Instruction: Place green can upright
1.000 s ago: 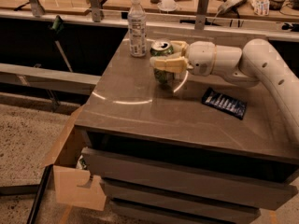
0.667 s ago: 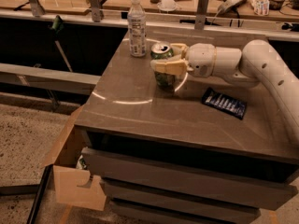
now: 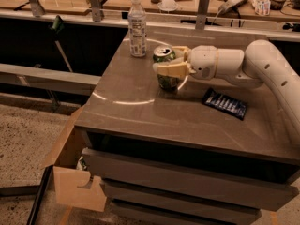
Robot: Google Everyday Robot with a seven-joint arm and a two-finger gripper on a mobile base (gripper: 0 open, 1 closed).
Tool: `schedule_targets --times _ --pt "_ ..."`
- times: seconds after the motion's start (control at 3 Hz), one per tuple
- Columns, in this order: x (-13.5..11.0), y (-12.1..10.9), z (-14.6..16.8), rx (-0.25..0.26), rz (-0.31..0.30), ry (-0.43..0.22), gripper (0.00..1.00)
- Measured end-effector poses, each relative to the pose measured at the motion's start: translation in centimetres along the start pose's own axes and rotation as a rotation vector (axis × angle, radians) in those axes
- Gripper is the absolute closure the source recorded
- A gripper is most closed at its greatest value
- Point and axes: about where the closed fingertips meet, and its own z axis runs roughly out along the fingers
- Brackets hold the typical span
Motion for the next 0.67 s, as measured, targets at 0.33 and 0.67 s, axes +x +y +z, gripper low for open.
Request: schedule_targets --times 0.33,0.67 --pt "0.35 0.29 -0.08 -0.002 0.014 0.015 0.12" --pt "0.32 0.59 -0.74 0.003 0.023 0.04 0.0"
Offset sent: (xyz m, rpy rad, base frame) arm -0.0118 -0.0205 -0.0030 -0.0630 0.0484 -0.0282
